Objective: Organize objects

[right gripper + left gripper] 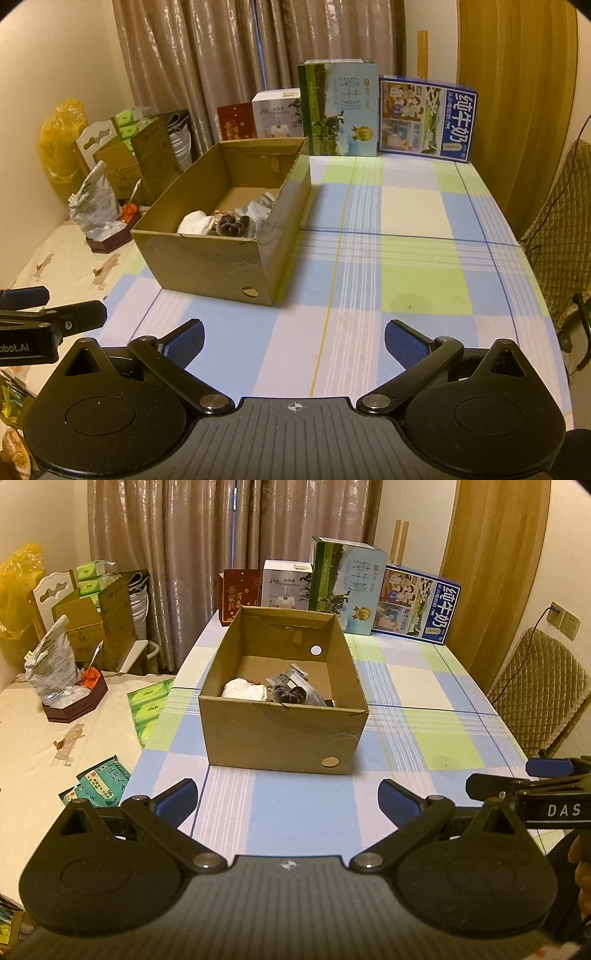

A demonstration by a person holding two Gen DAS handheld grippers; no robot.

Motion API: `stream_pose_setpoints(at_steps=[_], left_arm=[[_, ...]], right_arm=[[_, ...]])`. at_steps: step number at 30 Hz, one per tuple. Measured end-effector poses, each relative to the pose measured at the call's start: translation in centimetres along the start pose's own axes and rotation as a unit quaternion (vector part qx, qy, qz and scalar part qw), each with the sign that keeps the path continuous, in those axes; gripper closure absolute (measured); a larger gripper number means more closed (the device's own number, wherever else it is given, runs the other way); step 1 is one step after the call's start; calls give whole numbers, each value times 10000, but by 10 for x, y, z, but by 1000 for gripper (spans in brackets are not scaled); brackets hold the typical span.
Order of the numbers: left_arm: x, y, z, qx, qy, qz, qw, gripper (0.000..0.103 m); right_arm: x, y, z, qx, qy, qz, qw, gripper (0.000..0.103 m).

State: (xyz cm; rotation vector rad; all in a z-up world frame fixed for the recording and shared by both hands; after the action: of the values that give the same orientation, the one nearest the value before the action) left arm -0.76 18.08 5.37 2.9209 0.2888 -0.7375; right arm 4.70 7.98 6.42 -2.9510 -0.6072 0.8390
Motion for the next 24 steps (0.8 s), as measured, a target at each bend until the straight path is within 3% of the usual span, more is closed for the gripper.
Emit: stream_pose_setpoints(at_steps=[24], left_arm=[[4, 1, 3, 15, -40, 60, 10000, 1]], right_arm=[[1, 1, 1, 30, -26, -3, 10000, 2]])
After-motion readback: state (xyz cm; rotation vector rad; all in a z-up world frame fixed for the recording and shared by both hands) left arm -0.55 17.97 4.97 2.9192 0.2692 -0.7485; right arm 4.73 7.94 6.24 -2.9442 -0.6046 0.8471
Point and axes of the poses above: each gripper's, at about its wrist camera, not at the fingertips, and x roughly the way its jaws point, y to its right, z to its underside, the point moved 2 cm from there along x, roughly the way its jaws point, and after that the axes turned 14 degrees about y, right-handed, at the moved point
